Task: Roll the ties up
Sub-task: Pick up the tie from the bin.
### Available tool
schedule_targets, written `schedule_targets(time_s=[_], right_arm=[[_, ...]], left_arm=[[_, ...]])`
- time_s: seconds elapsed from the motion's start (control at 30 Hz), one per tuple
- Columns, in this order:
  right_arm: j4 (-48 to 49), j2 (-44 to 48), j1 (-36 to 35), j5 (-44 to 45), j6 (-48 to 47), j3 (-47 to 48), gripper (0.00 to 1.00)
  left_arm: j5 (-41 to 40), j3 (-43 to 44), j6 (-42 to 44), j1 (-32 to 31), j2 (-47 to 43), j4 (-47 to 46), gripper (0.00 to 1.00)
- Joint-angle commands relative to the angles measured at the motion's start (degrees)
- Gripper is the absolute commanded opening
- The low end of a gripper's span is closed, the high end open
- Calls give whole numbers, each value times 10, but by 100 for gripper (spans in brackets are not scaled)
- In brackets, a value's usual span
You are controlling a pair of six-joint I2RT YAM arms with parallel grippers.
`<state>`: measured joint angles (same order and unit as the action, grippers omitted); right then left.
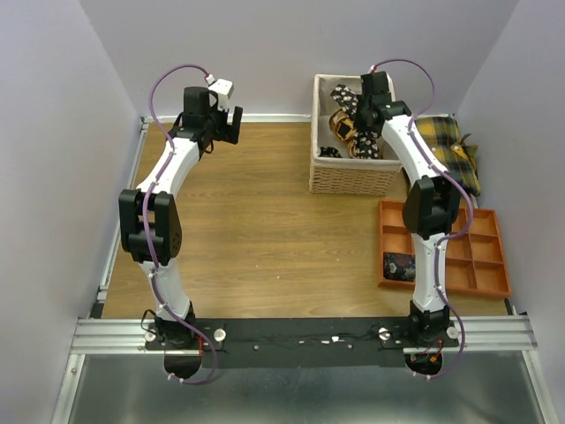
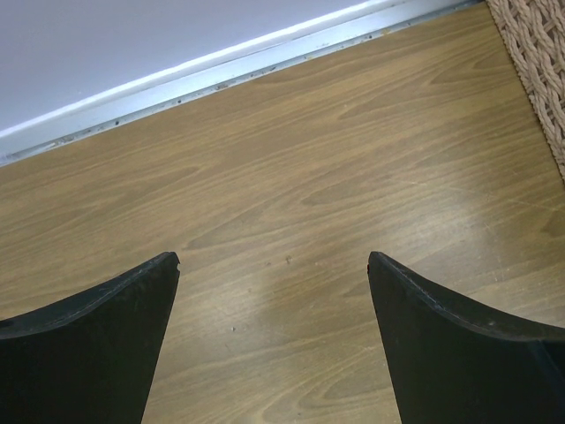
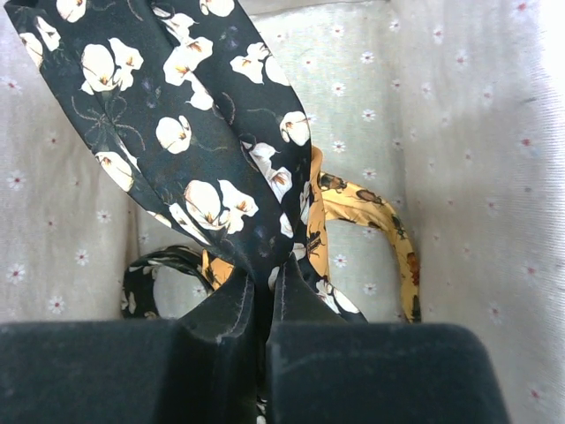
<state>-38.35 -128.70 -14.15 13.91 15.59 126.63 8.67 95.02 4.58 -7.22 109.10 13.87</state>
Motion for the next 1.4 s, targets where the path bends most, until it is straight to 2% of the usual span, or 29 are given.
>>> schedule_targets(time_s=[0.0,0.1,0.23,0.37,0.53,0.67,0.8,0.87,0.97,1.03,1.1,1.27,1.37], right_arm=[[34,-28,-1,-34,15,-15,15],[62,-57,0,-25,20,-12,18],[66,-101,4,-3,33,37,29],[73,-124,7,-3,41,51,31],[64,-116,10,12,50,43,33],[61,-89,10,35,34,35,29],[70,-45,10,19,0,-7,43],[77,-41,11,16,-3,-30,45],[55,-62,11,22,2,-1,46],[35,-77,11,11,9,16,36],[37,-79,11,8,15,19,19],[34,-65,11,26,15,18,19],[37,-54,11,34,4,11,8]], left_arm=[[15,-14,-5,-2,-25,-2,99],[17,-14,-6,-2,-23,-2,99],[21,-11,-4,-2,-22,-5,99],[16,-12,1,-2,-23,-6,99],[14,-14,-1,-2,-24,-1,99],[19,-12,-4,-2,-22,2,99],[18,-5,3,-2,-19,12,99],[19,-5,5,-2,-18,11,99],[19,2,1,-2,-14,12,99],[20,7,0,-2,-13,13,99],[21,8,3,-2,-13,13,99],[19,4,9,-2,-16,16,99],[18,0,5,-2,-18,17,99]])
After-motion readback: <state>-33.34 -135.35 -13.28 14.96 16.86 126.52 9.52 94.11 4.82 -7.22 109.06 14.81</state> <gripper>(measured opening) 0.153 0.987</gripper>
